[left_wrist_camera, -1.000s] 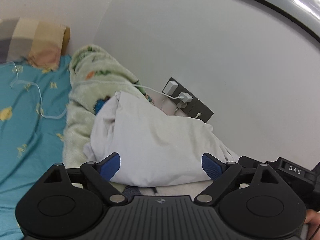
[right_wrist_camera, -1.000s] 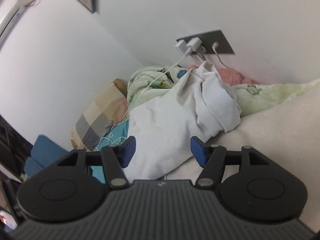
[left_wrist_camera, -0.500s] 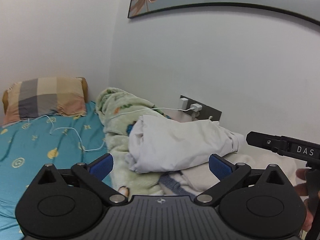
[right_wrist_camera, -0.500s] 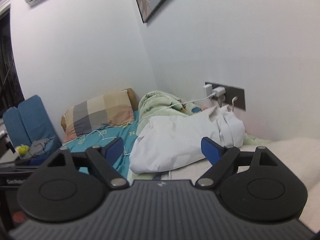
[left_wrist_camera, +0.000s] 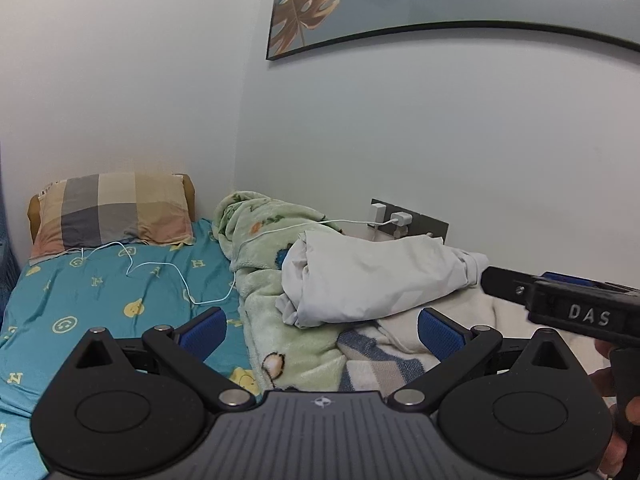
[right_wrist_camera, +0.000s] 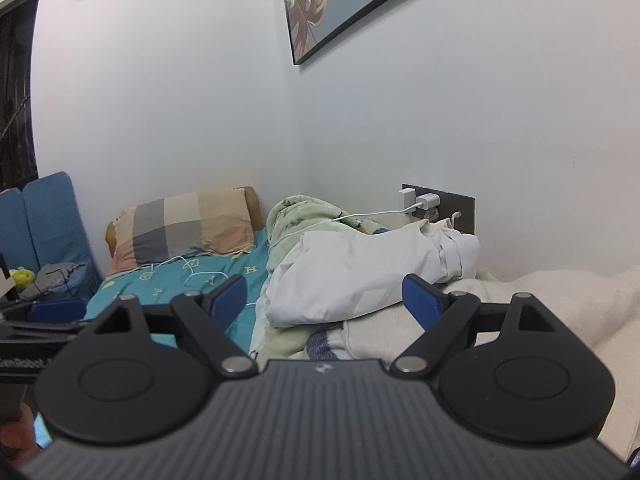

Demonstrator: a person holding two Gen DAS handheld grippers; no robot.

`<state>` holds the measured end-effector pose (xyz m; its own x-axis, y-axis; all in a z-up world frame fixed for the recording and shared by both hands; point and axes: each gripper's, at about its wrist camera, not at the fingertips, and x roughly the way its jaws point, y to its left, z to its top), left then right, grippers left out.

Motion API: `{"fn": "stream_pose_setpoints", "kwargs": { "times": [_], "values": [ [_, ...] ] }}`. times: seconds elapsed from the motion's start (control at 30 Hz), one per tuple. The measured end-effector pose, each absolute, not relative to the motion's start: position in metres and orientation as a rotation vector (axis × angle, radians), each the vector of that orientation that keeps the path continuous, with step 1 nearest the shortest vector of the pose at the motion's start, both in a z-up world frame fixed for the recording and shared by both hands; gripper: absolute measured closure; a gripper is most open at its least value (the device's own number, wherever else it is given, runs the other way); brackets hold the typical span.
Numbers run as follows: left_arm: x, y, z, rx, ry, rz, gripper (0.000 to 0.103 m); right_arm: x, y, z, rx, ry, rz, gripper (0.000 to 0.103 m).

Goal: Fold clothes

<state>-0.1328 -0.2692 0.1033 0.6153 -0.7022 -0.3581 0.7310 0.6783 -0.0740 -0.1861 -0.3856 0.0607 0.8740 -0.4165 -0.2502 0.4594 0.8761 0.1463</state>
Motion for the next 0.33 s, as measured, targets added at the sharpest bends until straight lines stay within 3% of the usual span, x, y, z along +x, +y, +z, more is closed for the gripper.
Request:
{"fn": "stream_pose_setpoints", "kwargs": {
  "times": [0.33],
  "values": [
    [-0.1356,-0.2735,0.1044,0.094,0.361,-0.803,0.0,-0.1911,-0.3849,0.0586,0.176,0.227,-0.474,0.017]
  ]
}}
